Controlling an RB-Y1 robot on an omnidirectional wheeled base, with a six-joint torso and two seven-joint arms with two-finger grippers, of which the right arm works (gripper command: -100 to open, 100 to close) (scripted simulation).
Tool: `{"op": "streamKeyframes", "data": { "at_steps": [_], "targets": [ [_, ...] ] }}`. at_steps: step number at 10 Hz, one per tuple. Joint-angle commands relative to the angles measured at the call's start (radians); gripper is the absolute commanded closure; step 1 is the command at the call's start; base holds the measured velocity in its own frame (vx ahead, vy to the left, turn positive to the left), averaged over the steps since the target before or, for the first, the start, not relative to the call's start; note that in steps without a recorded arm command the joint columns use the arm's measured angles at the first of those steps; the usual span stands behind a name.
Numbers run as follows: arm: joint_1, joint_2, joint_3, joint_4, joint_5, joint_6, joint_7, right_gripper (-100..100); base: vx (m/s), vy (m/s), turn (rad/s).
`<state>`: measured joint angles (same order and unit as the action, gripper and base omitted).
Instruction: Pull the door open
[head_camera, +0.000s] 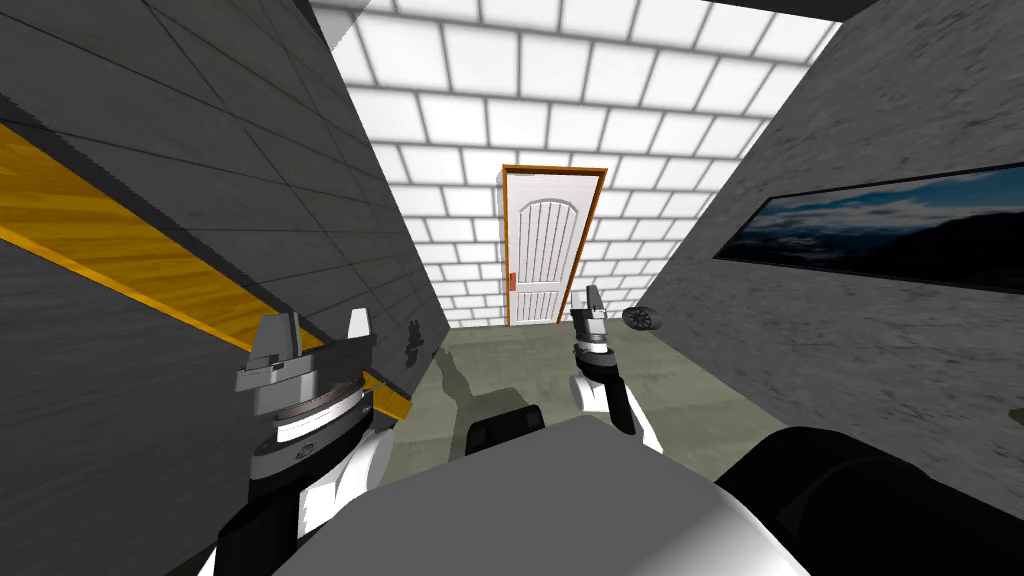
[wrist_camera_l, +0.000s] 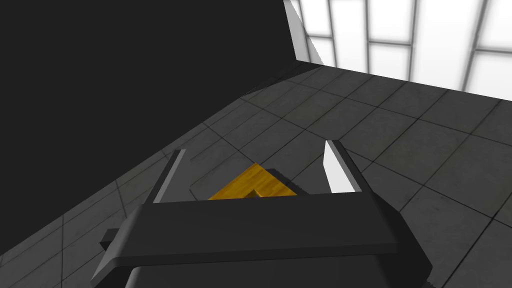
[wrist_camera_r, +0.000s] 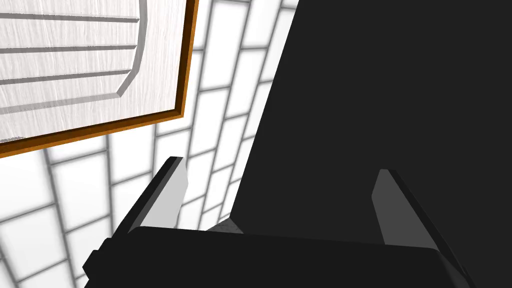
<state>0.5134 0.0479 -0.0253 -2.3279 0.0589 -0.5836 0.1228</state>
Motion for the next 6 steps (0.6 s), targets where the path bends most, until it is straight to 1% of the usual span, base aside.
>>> {"op": "streamKeyframes", "data": {
  "at_steps": [1,2,3,6],
  "targets": [
    [-0.001,-0.014,0.007,0.012,-0.023,-0.001,-0.018,-100,0.199,0.012,-0.014],
    [-0.002,-0.026,0.015,0.025,-0.047,-0.002,-0.036,-100,0.213,0.01,0.054],
    [-0.003,-0.035,0.02,0.033,-0.063,-0.003,-0.048,-100,0.183,0.017,0.028],
    [-0.007,-0.069,0.041,0.069,-0.134,-0.005,-0.1,-100,0.178,0.009,0.02]
  ]
}}
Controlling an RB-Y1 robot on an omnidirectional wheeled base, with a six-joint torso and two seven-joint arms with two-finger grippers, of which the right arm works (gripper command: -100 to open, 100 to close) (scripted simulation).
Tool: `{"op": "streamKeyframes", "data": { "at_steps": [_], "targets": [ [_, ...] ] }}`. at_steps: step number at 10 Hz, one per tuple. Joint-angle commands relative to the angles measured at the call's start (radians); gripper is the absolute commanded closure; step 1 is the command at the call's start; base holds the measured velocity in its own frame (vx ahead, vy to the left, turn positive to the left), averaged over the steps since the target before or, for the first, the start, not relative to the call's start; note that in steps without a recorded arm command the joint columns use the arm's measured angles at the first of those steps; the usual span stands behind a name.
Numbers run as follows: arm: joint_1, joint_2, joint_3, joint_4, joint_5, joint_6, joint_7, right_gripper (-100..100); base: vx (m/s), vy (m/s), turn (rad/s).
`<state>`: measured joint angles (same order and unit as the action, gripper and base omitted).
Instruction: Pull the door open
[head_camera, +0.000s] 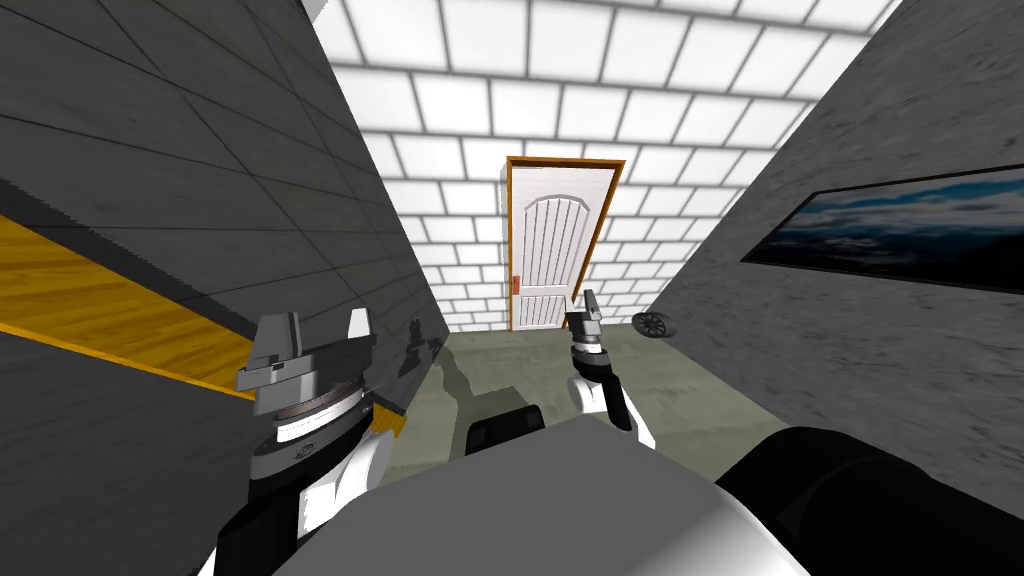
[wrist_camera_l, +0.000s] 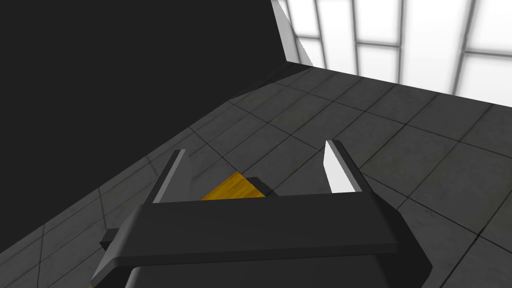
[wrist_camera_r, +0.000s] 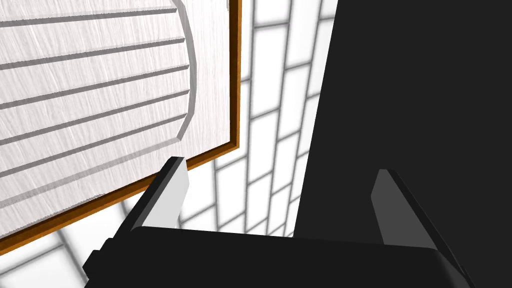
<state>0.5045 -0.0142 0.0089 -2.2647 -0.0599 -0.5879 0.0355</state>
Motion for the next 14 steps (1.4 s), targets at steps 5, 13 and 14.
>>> {"op": "streamKeyframes", "data": {
  "at_steps": [5,13,14],
  "targets": [
    [-0.003,-0.053,0.04,0.062,-0.121,-0.005,-0.093,-100,0.15,0.011,0.023],
    [-0.01,-0.112,0.084,0.136,-0.264,-0.011,-0.2,-100,0.101,0.007,0.018],
    [-0.011,-0.119,0.089,0.146,-0.283,-0.012,-0.214,-100,0.093,-0.003,0.023]
  ]
}}
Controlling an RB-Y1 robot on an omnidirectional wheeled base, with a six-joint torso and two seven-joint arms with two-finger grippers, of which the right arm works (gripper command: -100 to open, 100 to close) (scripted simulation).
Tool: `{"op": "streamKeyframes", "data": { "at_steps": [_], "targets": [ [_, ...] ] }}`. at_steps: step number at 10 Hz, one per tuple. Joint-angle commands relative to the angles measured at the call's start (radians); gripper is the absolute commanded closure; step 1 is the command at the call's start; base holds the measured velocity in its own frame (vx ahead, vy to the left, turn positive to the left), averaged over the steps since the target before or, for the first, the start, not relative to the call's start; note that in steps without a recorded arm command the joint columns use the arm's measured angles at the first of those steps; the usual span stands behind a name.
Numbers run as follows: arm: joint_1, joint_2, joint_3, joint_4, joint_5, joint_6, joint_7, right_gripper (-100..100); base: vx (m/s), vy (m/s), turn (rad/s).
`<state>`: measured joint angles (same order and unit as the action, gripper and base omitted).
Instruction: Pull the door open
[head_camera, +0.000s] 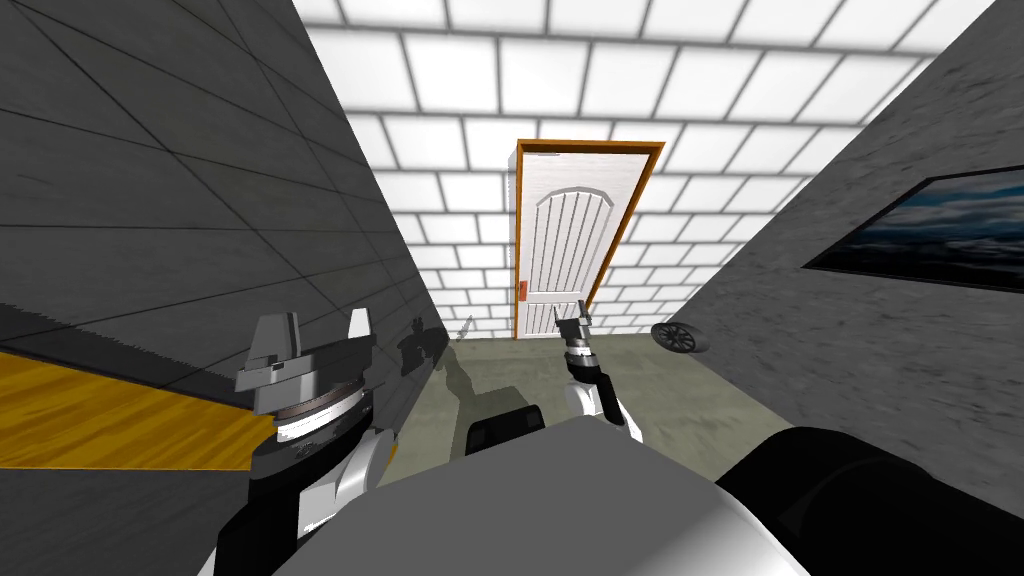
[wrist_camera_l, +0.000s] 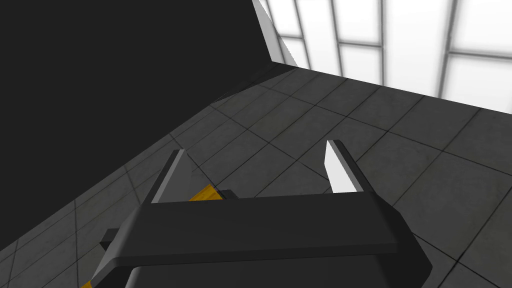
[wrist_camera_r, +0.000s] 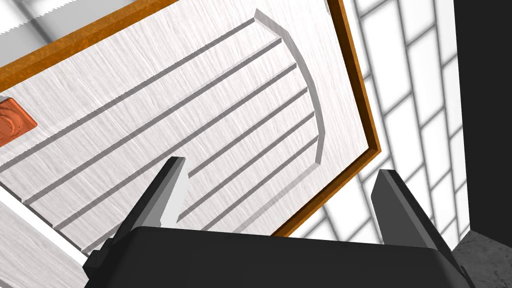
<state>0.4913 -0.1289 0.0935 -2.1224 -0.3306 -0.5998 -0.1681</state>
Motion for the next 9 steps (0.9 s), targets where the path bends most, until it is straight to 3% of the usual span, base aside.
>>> {"op": "streamKeyframes", "data": {
  "at_steps": [1,9],
  "targets": [
    [0.001,-0.012,0.011,0.014,-0.032,-0.001,-0.025,-100,0.093,0.01,0.021],
    [-0.007,-0.073,0.06,0.097,-0.192,-0.007,-0.145,-100,0.1,0.007,0.02]
  ]
}}
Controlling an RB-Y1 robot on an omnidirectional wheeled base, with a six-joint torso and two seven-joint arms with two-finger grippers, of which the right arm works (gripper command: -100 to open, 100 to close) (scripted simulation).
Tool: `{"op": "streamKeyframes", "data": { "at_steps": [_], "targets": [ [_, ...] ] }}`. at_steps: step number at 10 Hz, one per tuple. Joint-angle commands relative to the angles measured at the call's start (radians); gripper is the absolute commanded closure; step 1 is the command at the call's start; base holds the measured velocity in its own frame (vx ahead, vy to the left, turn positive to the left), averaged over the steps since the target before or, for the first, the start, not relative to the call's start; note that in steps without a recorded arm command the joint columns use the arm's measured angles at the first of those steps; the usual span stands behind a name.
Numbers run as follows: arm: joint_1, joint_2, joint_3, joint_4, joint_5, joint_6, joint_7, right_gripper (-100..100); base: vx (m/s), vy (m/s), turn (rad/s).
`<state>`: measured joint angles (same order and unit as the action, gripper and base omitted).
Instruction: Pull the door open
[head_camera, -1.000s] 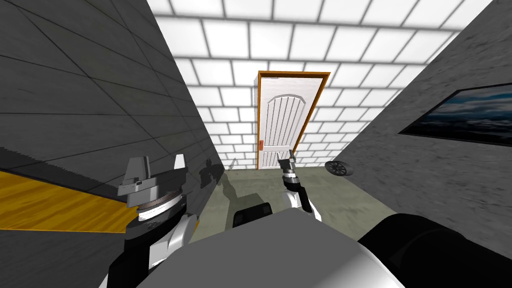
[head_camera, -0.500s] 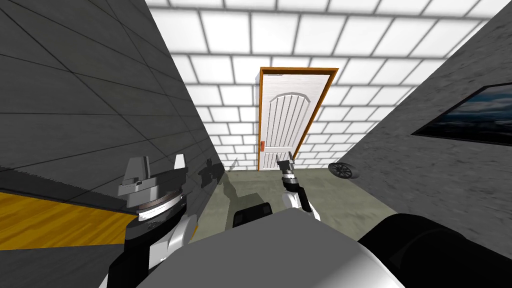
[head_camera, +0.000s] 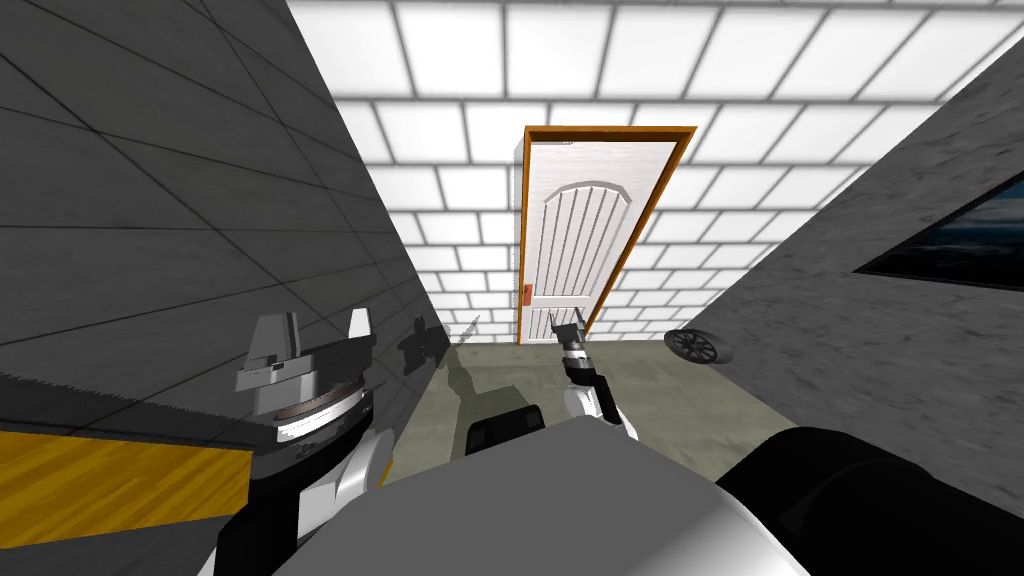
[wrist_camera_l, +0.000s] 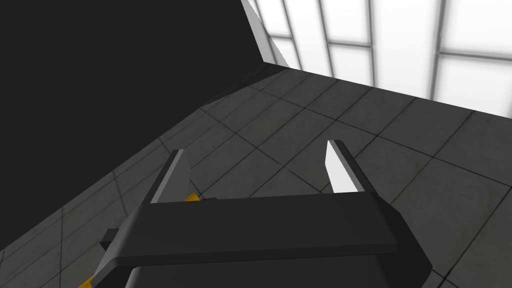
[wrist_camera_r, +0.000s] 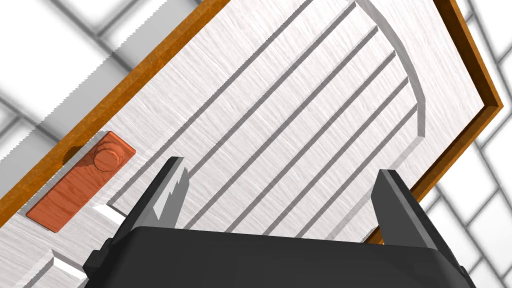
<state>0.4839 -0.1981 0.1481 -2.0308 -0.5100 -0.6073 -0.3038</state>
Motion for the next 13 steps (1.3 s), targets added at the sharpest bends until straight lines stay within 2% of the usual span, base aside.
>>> {"op": "streamKeyframes", "data": {
  "at_steps": [1,13],
  "targets": [
    [-0.001,-0.011,0.012,0.016,-0.033,-0.001,-0.025,-100,0.112,0.002,0.019],
    [-0.012,-0.098,0.085,0.14,-0.272,-0.011,-0.204,-100,0.099,0.0,0.019]
  ]
}}
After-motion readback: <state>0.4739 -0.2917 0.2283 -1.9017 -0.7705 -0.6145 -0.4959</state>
